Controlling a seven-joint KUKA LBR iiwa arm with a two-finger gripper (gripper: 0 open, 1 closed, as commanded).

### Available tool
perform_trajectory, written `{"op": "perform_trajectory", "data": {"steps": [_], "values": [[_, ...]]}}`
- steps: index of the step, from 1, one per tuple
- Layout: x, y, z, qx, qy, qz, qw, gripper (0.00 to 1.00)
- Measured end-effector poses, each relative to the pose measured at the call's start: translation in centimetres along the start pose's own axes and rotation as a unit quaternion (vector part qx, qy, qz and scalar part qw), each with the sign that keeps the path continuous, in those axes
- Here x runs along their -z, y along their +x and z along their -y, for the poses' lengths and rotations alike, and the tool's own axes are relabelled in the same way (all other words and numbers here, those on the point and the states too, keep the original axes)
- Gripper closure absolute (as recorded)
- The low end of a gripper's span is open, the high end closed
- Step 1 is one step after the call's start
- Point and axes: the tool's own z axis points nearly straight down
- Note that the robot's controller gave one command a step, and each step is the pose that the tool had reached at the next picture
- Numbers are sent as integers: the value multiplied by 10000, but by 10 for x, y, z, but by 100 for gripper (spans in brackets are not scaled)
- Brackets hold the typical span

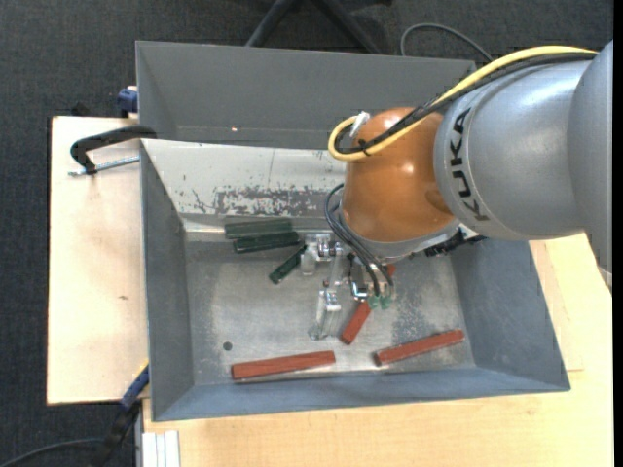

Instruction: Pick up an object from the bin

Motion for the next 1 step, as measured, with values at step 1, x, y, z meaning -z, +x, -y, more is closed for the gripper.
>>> {"op": "perform_trajectory", "data": {"steps": [1], "values": [[-75,-30,-60,73,-17,35,10000,0]]}}
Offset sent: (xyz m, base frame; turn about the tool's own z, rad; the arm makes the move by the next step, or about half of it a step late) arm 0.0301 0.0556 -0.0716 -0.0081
